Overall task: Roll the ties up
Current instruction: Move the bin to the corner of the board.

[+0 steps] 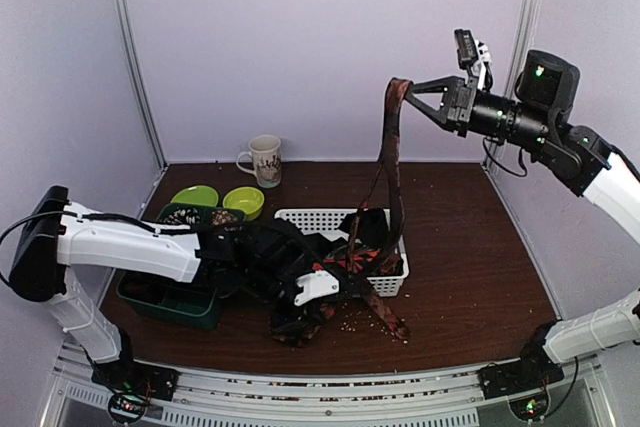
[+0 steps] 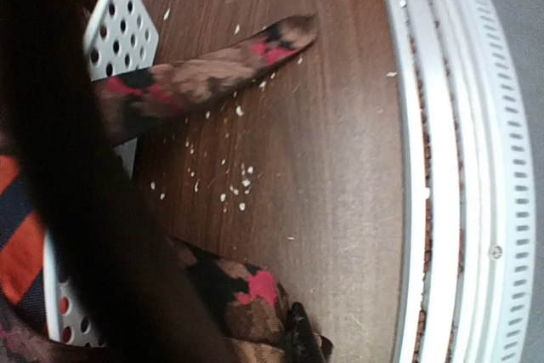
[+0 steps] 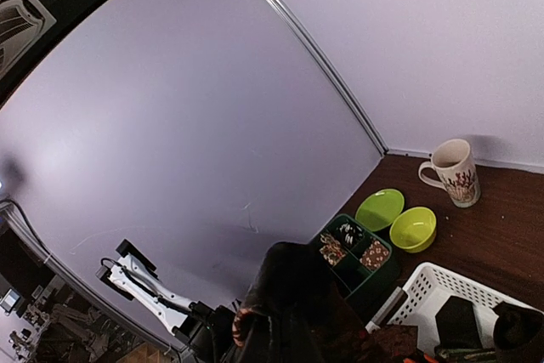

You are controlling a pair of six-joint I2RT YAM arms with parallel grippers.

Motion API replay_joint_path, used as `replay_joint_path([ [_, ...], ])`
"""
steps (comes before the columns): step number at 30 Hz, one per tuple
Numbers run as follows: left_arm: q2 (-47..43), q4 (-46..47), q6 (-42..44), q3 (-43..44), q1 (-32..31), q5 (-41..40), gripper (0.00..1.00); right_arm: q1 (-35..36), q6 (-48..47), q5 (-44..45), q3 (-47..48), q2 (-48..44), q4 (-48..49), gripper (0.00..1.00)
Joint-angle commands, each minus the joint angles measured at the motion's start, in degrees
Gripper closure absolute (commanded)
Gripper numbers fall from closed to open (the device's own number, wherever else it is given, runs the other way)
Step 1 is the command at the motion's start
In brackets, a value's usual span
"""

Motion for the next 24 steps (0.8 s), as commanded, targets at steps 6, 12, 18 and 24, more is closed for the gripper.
replay_joint_path([
  [6,15.8,3.3,-7.8,4.9,1.5,-15.6,1.0,-0.4,-0.5,5.2,-15.5,-8.7,-0.3,1.0],
  [12,18.7,8.7,-8.7,11.5,6.4,-17.9,1.0,-1.6,0.0,11.7,-21.2,-10.4,-2.5,1.0],
  [18,28.0,8.4,-7.4,25.9,12.0,-16.3,1.0,-7.1,0.7,13.3,-22.2,-9.2,-2.4,1.0],
  [24,40.7,4.9,-7.7,47.0,17.6,-11.8,1.0,-12.6,-0.2,11.4,-19.1,-2.1,1.0,1.0],
])
